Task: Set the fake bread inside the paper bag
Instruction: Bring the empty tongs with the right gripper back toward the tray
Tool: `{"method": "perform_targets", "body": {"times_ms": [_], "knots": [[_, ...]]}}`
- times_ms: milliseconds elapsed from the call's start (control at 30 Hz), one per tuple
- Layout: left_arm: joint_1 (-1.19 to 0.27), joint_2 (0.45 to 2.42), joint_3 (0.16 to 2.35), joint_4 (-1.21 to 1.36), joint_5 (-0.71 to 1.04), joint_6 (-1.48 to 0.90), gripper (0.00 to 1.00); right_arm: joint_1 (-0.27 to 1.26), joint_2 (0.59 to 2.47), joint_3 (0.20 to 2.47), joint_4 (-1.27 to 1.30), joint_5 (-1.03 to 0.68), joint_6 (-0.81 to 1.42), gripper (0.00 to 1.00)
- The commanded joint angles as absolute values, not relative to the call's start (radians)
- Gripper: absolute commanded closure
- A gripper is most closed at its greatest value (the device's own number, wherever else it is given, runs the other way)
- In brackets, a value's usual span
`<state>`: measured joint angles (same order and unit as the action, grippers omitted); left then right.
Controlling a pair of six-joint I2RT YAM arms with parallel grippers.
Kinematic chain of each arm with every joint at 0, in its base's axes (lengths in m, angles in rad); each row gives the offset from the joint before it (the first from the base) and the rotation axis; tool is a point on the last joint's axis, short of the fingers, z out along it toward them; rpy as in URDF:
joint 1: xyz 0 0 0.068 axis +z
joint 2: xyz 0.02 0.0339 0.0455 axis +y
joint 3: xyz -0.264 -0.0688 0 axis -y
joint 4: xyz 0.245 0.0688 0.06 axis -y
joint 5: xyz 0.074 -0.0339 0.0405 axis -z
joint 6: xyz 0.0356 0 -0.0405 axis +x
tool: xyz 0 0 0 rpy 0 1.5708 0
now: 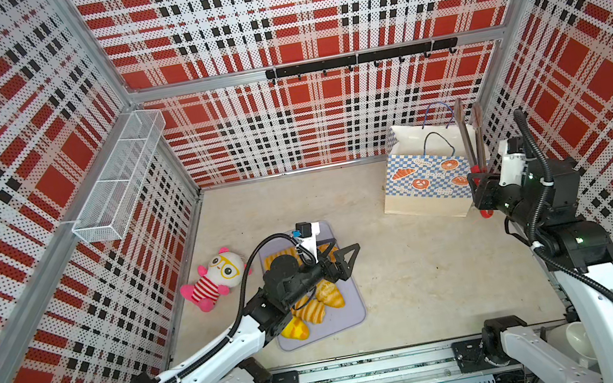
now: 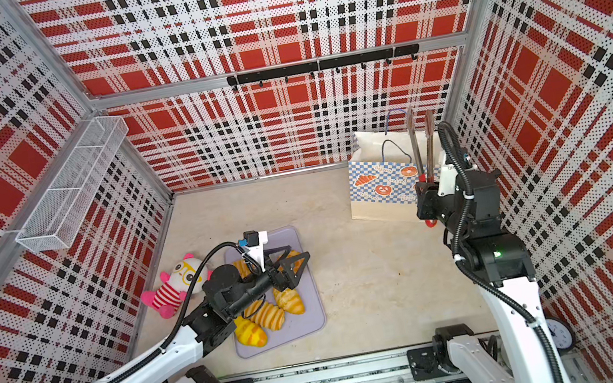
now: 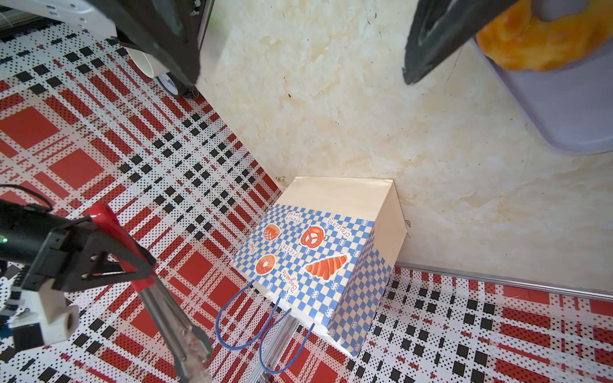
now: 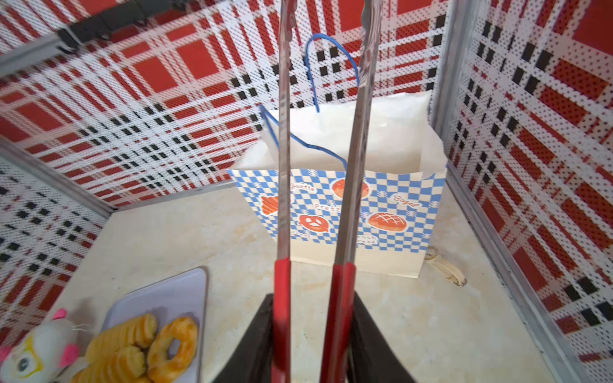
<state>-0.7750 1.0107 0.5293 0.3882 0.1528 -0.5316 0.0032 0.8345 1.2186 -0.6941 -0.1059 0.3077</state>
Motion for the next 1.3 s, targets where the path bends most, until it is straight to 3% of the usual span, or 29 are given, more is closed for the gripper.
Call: {"method": "perform_targets", "body": {"times_ms": [0,200,467,667,1067,1267], "knots": [[-0.781,0.973,0.521,0.383,0.137,-0.530,0.02,-0.001,0.795,1.230,-0.636,-0.270,0.312,0.66],[-0.766,0.899,0.543,0.263,0.081,-0.583,0.02,0.005,0.784,1.186,-0.576,-0.596,0.365,0.66],[-0.680,0.777,0.497,0.112,0.173,-0.743,0.02,0.086,0.731,1.117,-0.619,-0.686,0.378,0.66],[-0.627,0.669,0.467,-0.002,0.214,-0.797,0.02,0.235,0.720,1.028,-0.679,-0.621,0.370,0.66],[-0.610,0.576,0.507,-0.362,0.154,-0.801,0.02,0.686,0.829,0.877,-0.678,-0.262,0.450,0.65],[-0.615,0.551,0.533,-0.480,0.121,-0.840,0.02,0.753,0.865,0.813,-0.668,-0.242,0.478,0.64]]}}
